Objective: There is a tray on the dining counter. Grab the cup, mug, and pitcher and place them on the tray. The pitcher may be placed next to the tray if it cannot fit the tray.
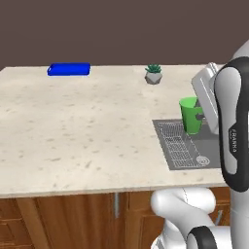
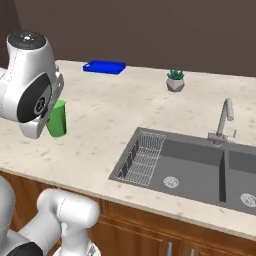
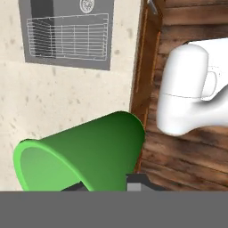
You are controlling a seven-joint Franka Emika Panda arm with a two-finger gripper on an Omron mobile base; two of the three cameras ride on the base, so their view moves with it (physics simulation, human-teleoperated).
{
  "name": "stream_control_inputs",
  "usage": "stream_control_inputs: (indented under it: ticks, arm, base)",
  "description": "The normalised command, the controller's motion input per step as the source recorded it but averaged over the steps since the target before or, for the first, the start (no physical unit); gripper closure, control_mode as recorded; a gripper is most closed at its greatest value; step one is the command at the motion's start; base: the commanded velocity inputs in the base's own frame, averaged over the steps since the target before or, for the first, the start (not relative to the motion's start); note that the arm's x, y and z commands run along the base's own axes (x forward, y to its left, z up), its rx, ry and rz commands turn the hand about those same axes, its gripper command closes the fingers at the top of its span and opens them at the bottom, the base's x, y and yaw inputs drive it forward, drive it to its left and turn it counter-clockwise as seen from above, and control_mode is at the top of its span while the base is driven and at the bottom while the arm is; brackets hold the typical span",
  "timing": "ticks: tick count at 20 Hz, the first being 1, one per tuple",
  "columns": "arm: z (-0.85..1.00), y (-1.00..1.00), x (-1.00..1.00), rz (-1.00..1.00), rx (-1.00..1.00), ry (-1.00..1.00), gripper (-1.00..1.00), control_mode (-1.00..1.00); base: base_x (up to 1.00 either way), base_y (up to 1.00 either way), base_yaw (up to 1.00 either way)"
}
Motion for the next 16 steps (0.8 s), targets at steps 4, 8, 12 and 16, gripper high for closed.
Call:
stream_control_inputs:
  ticks: [4,8,12,16]
  arm:
    - [0.0,0.0,0.0,0.0,0.0,0.0,1.0,1.0]
    - [0.0,0.0,0.0,0.0,0.0,0.0,1.0,1.0]
    - [0.0,0.0,0.0,0.0,0.0,0.0,1.0,1.0]
    - [0.0,0.0,0.0,0.0,0.0,0.0,1.0,1.0]
  base:
    - [0.0,1.0,-0.47]
    - [-0.01,1.0,-0.46]
    - [-0.52,1.0,-0.31]
    - [-0.39,1.0,-0.17]
